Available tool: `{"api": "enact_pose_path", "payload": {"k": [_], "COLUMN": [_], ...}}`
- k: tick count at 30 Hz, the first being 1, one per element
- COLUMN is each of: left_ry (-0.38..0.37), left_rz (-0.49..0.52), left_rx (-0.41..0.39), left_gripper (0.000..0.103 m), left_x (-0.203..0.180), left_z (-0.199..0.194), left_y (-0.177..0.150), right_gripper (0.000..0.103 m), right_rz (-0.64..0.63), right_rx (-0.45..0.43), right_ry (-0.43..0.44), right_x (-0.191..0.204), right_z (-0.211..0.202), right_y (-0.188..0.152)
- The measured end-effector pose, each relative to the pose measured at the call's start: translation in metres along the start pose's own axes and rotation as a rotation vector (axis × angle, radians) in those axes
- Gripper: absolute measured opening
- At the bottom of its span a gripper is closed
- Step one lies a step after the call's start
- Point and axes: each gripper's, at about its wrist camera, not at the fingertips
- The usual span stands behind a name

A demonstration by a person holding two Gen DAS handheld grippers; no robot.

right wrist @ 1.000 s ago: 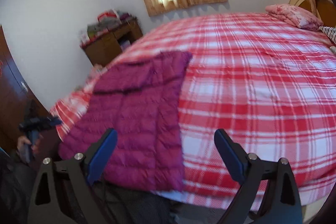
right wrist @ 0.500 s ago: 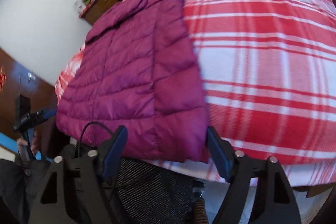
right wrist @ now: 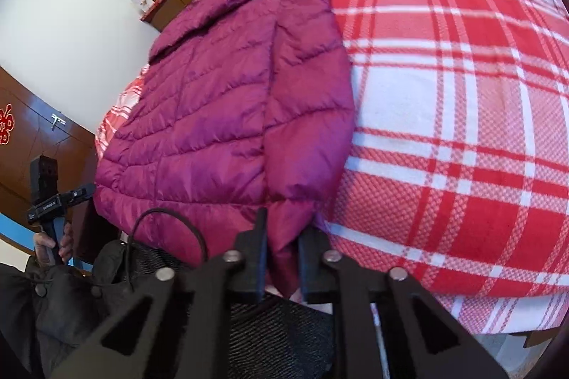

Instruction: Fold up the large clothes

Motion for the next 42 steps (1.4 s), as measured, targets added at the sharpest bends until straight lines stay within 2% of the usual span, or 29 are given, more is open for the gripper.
{"api": "enact_pose_path", "payload": {"k": [1, 3, 6, 11, 16, 20, 23, 28, 36, 40, 42], "left_ry": [-0.018, -0.049, -0.118, -0.232, -0.286, -0.260, -0.280, -0.265, -0.182, -0.133, -0.083], "left_rz": [-0.024, -0.039, -0.041, -0.038, -0.030, -0.035, -0.076, -0.115, -0.158, -0.179, -0.186], "left_rx": [-0.004, -0.039, -0.128, -0.252, -0.361, -0.416, -0.449, -0.455, -0.475, -0.491, -0.490], "left_gripper": [0.008, 0.007, 0.005, 0.005, 0.005, 0.005, 0.005, 0.005, 0.005, 0.005, 0.005], "left_x": [0.003, 0.004, 0.001, -0.004, -0.004, 0.008, 0.020, 0.035, 0.065, 0.083, 0.090], "left_z": [0.001, -0.002, -0.017, -0.038, -0.052, -0.057, -0.054, -0.041, -0.028, -0.008, 0.006], "left_y": [0.001, 0.005, 0.017, 0.057, 0.105, 0.135, 0.153, 0.184, 0.253, 0.297, 0.318], "right_gripper": [0.013, 0.013, 0.012, 0.012, 0.012, 0.012, 0.012, 0.011, 0.011, 0.011, 0.011], "right_rz": [-0.012, -0.024, -0.017, -0.035, -0.043, -0.054, -0.029, 0.002, 0.035, 0.038, 0.018], "right_rx": [-0.009, -0.031, -0.086, -0.174, -0.287, -0.352, -0.385, -0.410, -0.484, -0.511, -0.507], "right_ry": [0.007, 0.035, 0.126, 0.228, 0.312, 0.300, 0.298, 0.277, 0.226, 0.150, 0.139], "right_x": [0.004, 0.012, 0.025, 0.052, 0.078, 0.089, 0.087, 0.088, 0.091, 0.090, 0.090], "right_z": [-0.002, -0.009, -0.025, -0.044, -0.059, -0.068, -0.072, -0.067, -0.060, -0.041, -0.029], "right_y": [0.000, 0.002, 0.009, 0.034, 0.073, 0.104, 0.123, 0.156, 0.221, 0.275, 0.300]}}
Point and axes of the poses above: each gripper's, at about its wrist camera, not at the fingertips, and z roughly the way its jaws point, x to its left, y to its top, and after that the axes turned 10 degrees about z, right-handed
